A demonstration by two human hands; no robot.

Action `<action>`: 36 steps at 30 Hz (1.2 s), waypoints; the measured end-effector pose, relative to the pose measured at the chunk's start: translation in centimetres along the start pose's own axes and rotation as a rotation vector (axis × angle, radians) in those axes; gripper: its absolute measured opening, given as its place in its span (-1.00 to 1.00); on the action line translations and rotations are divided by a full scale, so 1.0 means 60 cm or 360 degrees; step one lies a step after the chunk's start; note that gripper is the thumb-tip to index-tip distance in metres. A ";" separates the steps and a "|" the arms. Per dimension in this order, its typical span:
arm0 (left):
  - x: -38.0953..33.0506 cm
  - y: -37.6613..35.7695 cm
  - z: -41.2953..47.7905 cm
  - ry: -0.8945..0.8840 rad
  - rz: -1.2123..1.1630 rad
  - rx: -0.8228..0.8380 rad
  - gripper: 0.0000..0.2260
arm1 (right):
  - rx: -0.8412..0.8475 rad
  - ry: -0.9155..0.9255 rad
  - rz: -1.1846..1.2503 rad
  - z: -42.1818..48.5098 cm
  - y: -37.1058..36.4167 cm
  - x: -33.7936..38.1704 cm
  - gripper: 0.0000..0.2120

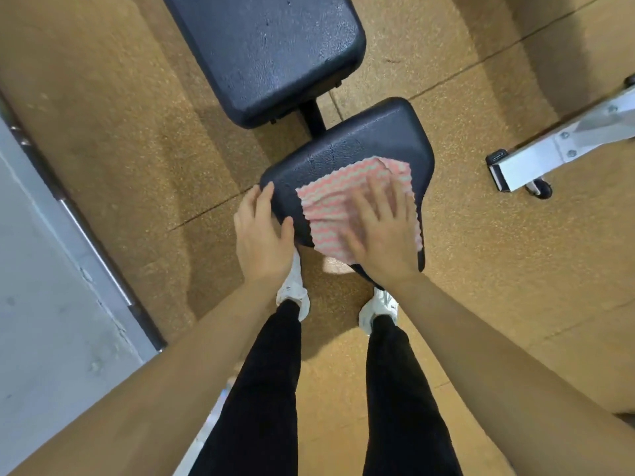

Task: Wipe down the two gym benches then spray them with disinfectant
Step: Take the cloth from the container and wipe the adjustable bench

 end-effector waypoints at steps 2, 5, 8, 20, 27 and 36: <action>0.023 -0.010 0.019 0.0079 -0.0148 0.0061 -0.43 | 0.0119 0.0007 -0.0129 0.018 -0.027 0.005 -0.34; 0.037 -0.016 0.042 0.0109 -0.0419 0.0063 -0.46 | 0.0101 -0.0017 -0.0223 0.061 -0.040 0.025 -0.30; 0.044 -0.006 0.053 0.0116 -0.0538 0.0025 -0.55 | 0.0028 0.0029 -0.0311 0.102 -0.047 0.061 -0.30; 0.046 0.010 0.048 0.0534 -0.1030 0.0198 -0.50 | 0.0019 0.0576 -0.0449 0.204 -0.029 0.058 -0.34; 0.021 0.009 0.046 0.0526 -0.0765 0.0104 -0.39 | 0.0032 0.0120 -0.0450 0.246 0.029 -0.067 -0.32; 0.021 0.009 0.048 0.0481 -0.0666 0.0130 -0.40 | -0.0048 0.0077 -0.0408 0.144 0.006 -0.066 -0.31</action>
Point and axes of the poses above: each hand's wrist, its own z-axis towards the middle knuckle, its own y-axis out of the back of the hand, x = y × z, the point moved 4 cm from there along z, towards the middle knuckle, and after that the axes turned 5 degrees about -z, right-handed, at the moved point
